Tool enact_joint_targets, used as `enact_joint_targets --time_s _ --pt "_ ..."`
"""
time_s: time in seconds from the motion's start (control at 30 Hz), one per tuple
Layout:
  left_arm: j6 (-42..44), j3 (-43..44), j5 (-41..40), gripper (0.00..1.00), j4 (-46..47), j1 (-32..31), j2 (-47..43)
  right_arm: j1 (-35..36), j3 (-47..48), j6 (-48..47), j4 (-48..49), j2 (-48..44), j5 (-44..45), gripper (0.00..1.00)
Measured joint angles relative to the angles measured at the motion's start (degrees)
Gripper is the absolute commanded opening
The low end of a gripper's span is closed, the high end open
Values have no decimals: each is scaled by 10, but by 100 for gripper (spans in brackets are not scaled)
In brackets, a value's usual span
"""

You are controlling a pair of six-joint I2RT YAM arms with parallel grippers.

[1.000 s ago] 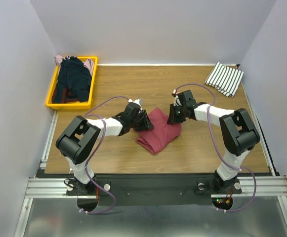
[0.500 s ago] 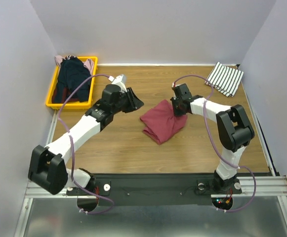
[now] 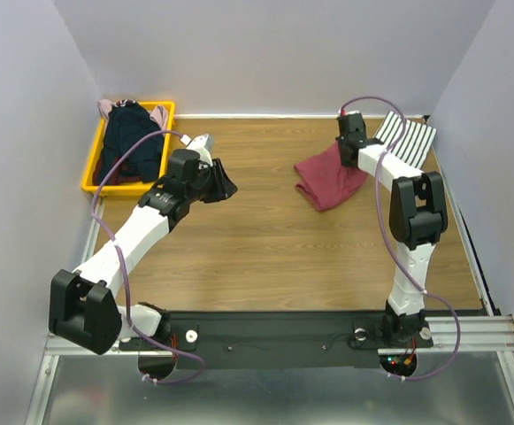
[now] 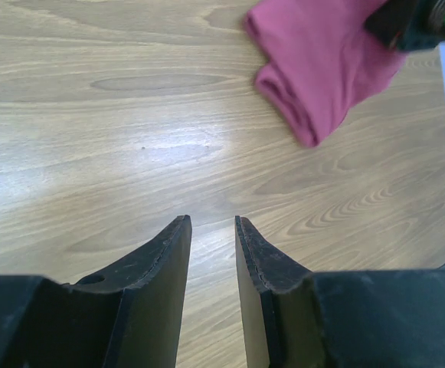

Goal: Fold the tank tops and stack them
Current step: Neatly place the folded tank top to the corner

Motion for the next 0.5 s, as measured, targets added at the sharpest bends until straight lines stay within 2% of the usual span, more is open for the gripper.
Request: enact_joint_targets --time_s 0.5 --pt "15 -4 31 41 1 15 22 -59 300 -109 -10 189 82 0"
